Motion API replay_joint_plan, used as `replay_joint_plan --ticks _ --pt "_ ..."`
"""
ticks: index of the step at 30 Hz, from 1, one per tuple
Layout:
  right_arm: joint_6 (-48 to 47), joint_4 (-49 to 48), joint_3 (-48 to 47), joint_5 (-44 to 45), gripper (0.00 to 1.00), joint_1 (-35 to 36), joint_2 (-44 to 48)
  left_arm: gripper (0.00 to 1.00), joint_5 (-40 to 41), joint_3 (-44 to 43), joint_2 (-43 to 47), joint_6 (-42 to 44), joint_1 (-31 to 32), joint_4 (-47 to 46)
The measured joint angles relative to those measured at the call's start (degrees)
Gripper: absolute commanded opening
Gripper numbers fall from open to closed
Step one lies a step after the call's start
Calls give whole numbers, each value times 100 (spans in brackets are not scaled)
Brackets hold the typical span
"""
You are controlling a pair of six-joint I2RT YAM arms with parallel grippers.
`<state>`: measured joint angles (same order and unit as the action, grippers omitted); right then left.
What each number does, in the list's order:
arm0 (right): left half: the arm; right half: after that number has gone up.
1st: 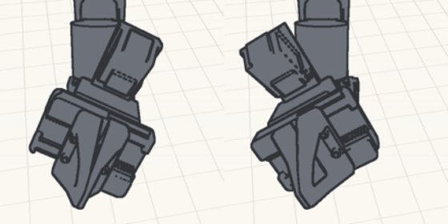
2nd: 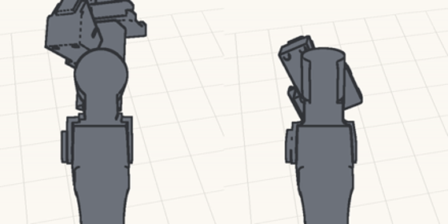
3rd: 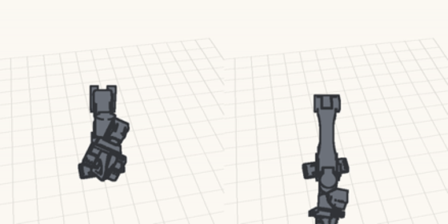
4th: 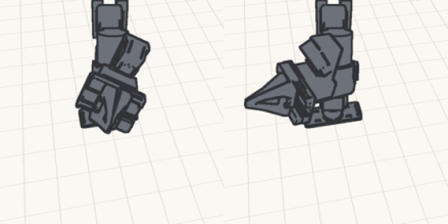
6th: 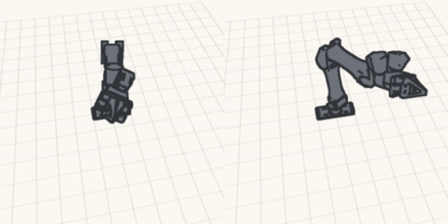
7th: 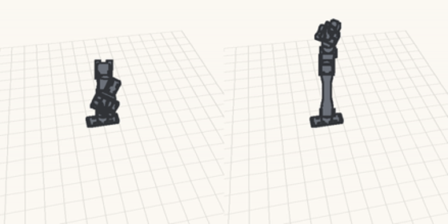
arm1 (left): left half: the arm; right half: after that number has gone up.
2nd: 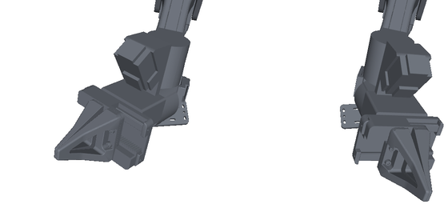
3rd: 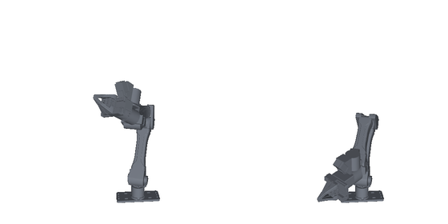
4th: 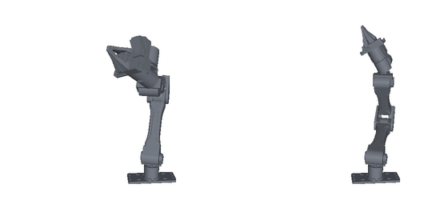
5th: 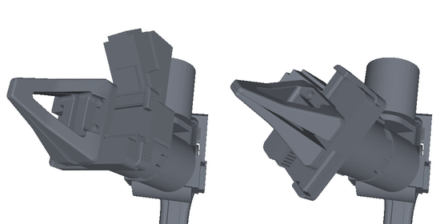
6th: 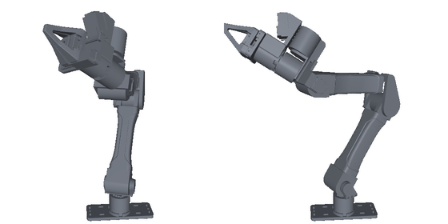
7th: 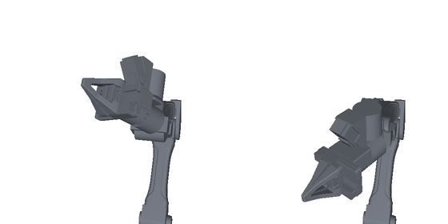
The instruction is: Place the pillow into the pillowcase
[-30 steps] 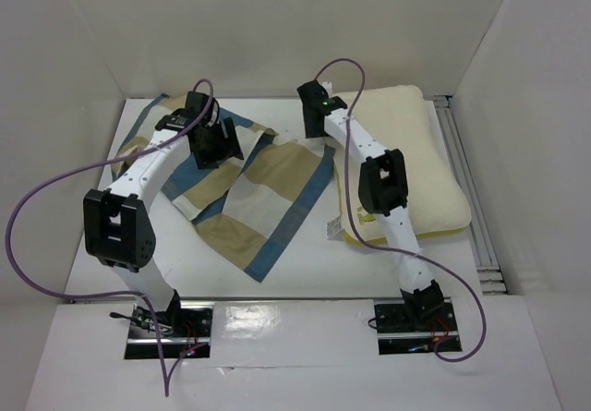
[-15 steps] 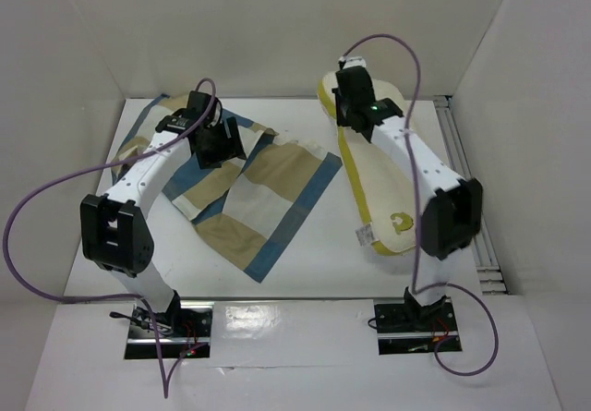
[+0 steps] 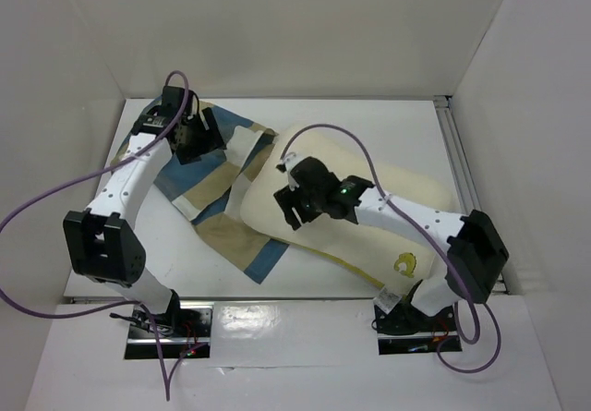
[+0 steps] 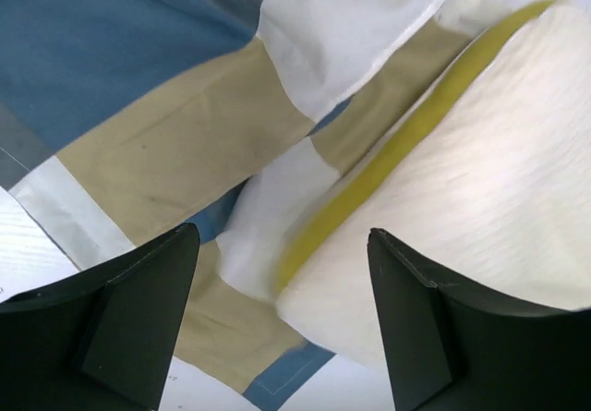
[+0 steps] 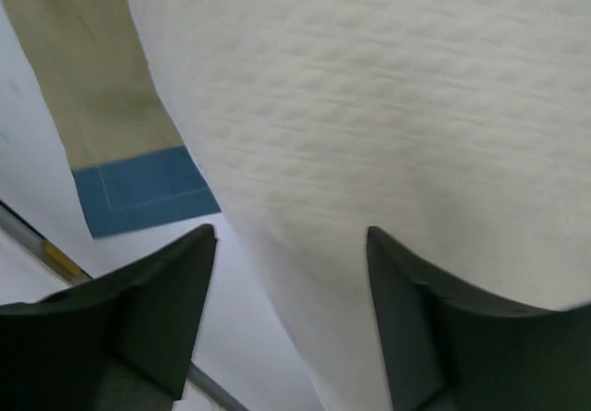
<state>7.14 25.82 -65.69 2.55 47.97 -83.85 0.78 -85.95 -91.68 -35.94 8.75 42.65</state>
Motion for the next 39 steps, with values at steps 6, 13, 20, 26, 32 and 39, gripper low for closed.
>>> replay_joint_plan --ticks 6,13,20,26,32,39 --pt "809 868 136 658 93 -199 66 87 -262 -129 46 7 39 -96" --pt "1956 1523 376 907 95 -2922 1167 87 -376 -177 -918 136 992 -184" --pt "2511 1521 1692 216 77 -3950 1421 52 -365 -175 -1593 125 1543 -184" --pt "2732 863 2020 -129 0 -4035 1150 0 -664 -330 -1912 199 1574 -227" --pt "2730 1222 1674 275 0 -4022 1705 0 -780 -437 -1915 271 1609 -199" --pt "2492 1895 483 1106 0 -4028 2483 0 -1102 -682 -1692 264 1904 -297"
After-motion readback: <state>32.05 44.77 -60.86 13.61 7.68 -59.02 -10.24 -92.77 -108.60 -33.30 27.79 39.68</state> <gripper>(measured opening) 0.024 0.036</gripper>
